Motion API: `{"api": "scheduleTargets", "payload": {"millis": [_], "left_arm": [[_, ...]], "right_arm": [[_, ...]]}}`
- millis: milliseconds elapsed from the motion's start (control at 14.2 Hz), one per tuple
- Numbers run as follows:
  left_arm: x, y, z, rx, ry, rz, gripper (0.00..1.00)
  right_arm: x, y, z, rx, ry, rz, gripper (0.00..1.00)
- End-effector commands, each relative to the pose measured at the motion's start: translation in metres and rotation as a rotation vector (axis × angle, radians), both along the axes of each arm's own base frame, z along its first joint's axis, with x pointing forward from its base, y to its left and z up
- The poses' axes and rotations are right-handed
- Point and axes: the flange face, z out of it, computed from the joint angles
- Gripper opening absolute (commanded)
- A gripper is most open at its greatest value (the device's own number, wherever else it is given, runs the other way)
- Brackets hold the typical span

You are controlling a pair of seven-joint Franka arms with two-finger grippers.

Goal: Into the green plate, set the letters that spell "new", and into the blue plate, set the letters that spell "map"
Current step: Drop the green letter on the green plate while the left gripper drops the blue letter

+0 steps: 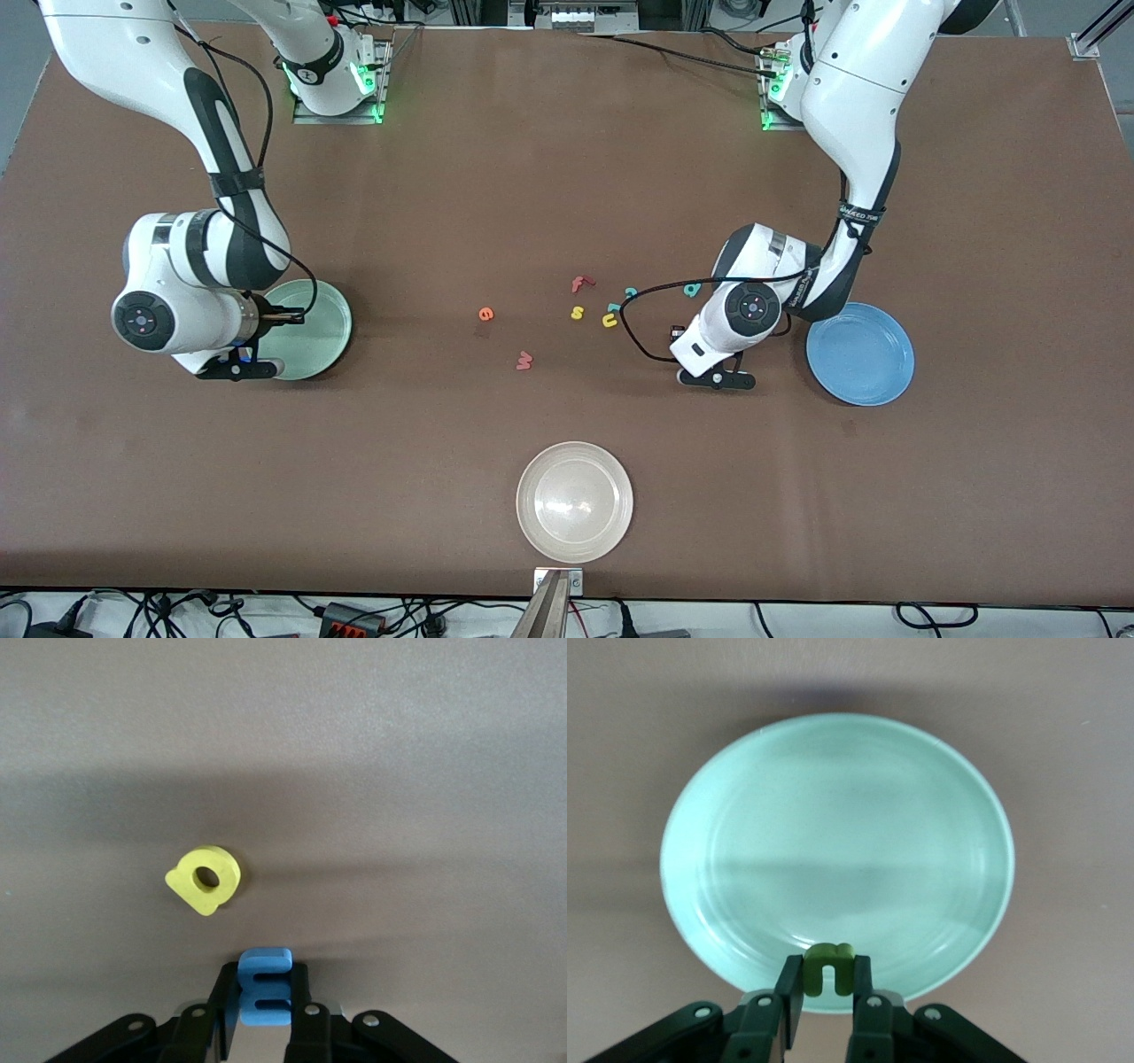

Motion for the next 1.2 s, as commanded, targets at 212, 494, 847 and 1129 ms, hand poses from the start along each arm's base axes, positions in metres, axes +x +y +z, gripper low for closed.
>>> {"api": "scheduleTargets", "payload": {"millis": [212,494,847,1129], "left_arm": [[0.037,0.078,0.084,0.04,0.087,0.094,0.05],[0.05,0.157,0.112,0.142,0.086,-0.057,0.05],[0.052,0.242,0.055,0.097,0.116,-0.112,0.06],[0.042,0.256,0.028,0.079,0.086,-0.121,0.81]], "right_arm": [[-0.004,-0.002,-0.047,-0.019,-0.027,0.005,0.6],[0.004,0.038,0.006,-0.009,-0.083,-0.032,1.0],[-0.009,0.176,0.002,0.049,-0.194,0.044,1.0],[-0.034,0.242,-0.016,0.067,-0.191,0.128,0.86]]}}
